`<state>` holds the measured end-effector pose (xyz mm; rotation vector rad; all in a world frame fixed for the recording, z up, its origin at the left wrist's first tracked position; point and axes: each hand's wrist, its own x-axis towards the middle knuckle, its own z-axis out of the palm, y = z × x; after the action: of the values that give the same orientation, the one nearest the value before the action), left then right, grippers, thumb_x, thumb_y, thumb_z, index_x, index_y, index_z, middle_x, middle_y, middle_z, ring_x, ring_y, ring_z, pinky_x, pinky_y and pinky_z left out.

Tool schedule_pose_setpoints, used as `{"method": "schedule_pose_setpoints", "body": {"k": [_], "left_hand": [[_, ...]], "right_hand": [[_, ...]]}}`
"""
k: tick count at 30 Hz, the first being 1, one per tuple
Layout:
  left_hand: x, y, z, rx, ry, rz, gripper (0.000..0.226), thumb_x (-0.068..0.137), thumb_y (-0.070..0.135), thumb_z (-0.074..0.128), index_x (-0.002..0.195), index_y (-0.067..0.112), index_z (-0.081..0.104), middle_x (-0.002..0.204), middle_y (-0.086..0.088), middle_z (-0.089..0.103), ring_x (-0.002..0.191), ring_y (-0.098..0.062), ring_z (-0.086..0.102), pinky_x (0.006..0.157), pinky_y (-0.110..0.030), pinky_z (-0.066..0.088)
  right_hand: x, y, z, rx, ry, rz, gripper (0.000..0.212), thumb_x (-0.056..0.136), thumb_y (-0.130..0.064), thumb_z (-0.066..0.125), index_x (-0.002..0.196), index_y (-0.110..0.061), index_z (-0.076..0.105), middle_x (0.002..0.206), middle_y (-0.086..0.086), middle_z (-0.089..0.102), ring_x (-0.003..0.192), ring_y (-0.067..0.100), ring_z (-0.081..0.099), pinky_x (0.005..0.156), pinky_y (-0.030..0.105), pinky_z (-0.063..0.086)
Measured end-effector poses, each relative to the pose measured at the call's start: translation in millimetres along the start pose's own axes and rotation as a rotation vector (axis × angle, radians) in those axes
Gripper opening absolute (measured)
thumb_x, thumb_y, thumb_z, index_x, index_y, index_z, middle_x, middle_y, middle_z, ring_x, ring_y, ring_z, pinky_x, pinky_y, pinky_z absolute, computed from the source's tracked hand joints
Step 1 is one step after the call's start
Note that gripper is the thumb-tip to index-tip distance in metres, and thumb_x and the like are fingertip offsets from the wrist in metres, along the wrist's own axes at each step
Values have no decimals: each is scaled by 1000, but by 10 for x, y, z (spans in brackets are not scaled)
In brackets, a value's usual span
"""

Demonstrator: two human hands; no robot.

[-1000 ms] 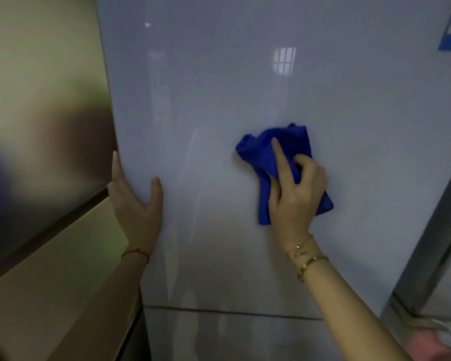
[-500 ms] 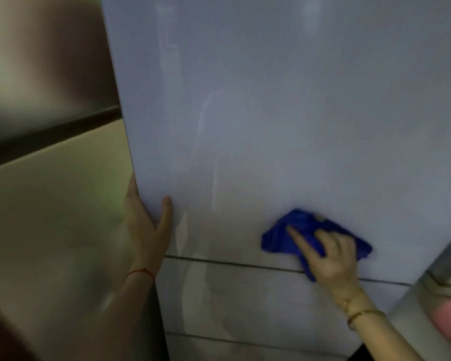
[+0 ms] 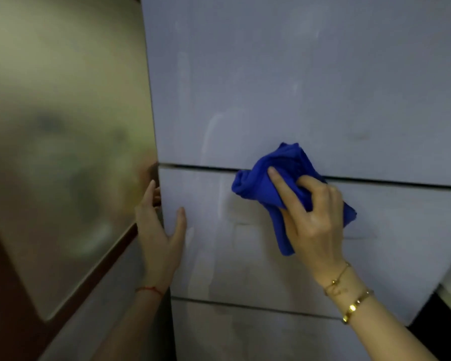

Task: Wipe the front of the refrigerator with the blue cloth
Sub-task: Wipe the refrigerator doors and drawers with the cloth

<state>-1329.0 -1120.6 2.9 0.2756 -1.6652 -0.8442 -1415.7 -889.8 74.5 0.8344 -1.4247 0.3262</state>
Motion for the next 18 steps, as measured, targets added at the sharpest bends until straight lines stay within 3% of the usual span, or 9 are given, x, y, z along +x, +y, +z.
{"method": "schedule_pose_setpoints", "body": {"k": [2, 7, 11, 15, 18], "left_hand": [[-227, -217, 98, -28, 22, -2, 78, 86, 44, 57, 153, 23, 23, 136, 18, 35, 120, 15, 39, 99, -1, 32], [-578, -755, 314, -61, 43, 71, 81, 87, 43, 55, 155, 26, 15, 137, 29, 27, 129, 3, 32, 103, 1, 24], [-735, -987, 391, -44, 63, 181, 78, 91, 41, 50, 156, 20, 12, 141, 47, 14, 124, 21, 23, 100, 6, 17], [-766, -1032, 406, -52, 91, 223, 78, 91, 45, 47, 156, 23, 11, 139, 50, 9, 127, 5, 27, 100, 7, 17], [-777, -1022, 424, -31, 116, 231, 77, 91, 46, 46, 156, 25, 11, 138, 48, 14, 127, -2, 32, 102, -10, 27]], "right_hand": [[-208, -145, 220, -54, 39, -5, 51, 92, -13, 65, 139, -24, 47, 111, 9, 44, 83, 27, 49, 75, 40, 48], [-948, -635, 633, -98, 28, -97, 54, 93, -6, 58, 141, -26, 45, 108, 10, 49, 70, 27, 49, 63, 39, 42], [-1904, -749, 584, -81, -75, -220, 50, 96, -8, 52, 141, -28, 44, 111, 9, 48, 77, 27, 45, 64, 40, 45], [-1911, -435, 416, -159, 20, 13, 54, 93, -2, 55, 140, -28, 44, 109, 12, 44, 82, 31, 47, 73, 44, 46], [-1137, -196, 446, -97, 189, 306, 44, 96, -14, 55, 138, -25, 48, 110, 16, 49, 90, 33, 48, 77, 45, 44]]}}
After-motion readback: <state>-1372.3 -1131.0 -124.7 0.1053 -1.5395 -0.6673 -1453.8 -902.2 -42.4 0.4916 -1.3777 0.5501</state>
